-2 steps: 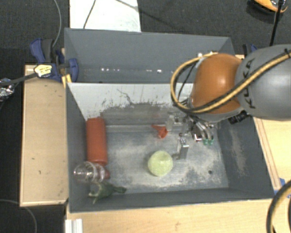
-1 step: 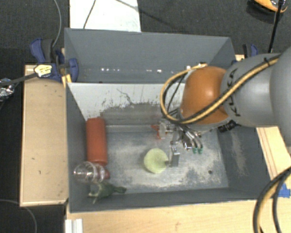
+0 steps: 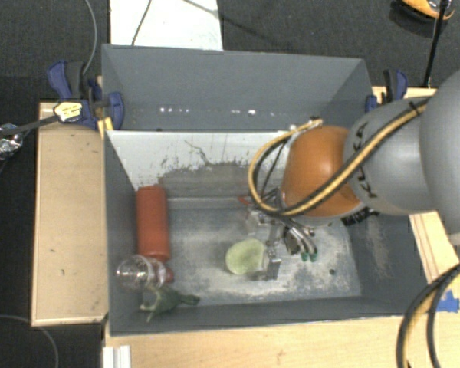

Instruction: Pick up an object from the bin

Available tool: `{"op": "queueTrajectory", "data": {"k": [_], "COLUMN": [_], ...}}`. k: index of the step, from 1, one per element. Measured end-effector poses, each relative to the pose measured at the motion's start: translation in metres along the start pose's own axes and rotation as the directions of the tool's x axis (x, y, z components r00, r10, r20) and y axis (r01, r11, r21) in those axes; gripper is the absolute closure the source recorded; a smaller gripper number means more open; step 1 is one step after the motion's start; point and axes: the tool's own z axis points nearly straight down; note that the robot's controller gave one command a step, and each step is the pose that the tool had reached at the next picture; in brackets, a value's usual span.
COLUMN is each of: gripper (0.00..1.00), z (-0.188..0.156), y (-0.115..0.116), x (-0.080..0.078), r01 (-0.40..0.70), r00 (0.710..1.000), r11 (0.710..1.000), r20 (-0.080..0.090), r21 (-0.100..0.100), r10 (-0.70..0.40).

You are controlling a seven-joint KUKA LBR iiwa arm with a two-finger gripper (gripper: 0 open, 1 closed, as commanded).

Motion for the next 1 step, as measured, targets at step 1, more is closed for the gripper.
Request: {"op": "queueTrajectory", "data": {"k": [1], "gripper": [1.0], "z": [0.0015], "y": [0.0096], "x": [0.0136], "r01": [0.096], "r00": [0.995], "r11": [0.995], "r20": [0.002], "r21": [0.001], "r10": [-0.096]}}
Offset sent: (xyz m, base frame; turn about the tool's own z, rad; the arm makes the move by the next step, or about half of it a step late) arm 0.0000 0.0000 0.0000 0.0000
